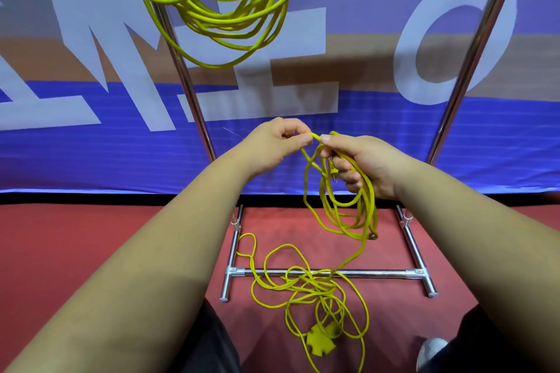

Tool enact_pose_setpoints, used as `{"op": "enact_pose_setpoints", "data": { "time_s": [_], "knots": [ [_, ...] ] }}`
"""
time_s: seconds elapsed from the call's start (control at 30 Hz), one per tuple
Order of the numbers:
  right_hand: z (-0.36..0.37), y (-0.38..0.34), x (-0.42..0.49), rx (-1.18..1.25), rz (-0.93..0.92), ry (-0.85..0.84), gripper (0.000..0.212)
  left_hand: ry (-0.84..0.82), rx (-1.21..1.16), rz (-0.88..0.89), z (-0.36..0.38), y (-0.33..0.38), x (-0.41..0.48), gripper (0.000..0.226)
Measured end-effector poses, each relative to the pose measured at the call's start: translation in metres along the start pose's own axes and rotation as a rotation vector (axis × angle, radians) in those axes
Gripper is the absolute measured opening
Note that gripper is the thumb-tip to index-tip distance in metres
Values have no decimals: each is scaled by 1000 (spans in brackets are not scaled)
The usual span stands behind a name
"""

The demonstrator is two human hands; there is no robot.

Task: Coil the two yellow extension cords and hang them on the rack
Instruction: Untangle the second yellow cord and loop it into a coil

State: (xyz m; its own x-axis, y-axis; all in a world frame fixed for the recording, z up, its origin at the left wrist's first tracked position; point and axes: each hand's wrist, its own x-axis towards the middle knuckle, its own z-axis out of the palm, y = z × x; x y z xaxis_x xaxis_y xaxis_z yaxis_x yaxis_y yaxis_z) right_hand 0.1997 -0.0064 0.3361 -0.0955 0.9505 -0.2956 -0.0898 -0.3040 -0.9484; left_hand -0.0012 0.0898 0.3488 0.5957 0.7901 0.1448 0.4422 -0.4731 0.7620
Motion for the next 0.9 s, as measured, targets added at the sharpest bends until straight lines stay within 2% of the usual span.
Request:
{"op": "enact_pose_setpoints", "data": {
  "time_s": [0.07,0.13,0.27,0.5,0.6,0.67,0.73,0.9],
  "knots": [
    [0,-1,-1,-16,-14,-18,39,-33,25,1,2,0,-1,15],
    [0,-1,-1,-49,-26,-27,38,-77,-87,-37,7,-1,-2,18],
    [-2,0,-1,-114,-18,-17,33,-6,-130,-129,22,-3,1,27],
    [-9,-1,1,-97,-12,25,34,71,71,-84,27,-4,7,26],
    [-11,-1,2,-62,4,39,34,170,16,-226,25,-12,14,31],
    [-12,0,5,-49,2,46,34,178,-93,-363,26,-18,16,33],
    [-12,2,7,-55,2,54,33,179,-121,-423,32,-20,18,34],
    [-18,2,11,10,-21,99,29,279,423,-320,42,-9,25,31]
  ]
}}
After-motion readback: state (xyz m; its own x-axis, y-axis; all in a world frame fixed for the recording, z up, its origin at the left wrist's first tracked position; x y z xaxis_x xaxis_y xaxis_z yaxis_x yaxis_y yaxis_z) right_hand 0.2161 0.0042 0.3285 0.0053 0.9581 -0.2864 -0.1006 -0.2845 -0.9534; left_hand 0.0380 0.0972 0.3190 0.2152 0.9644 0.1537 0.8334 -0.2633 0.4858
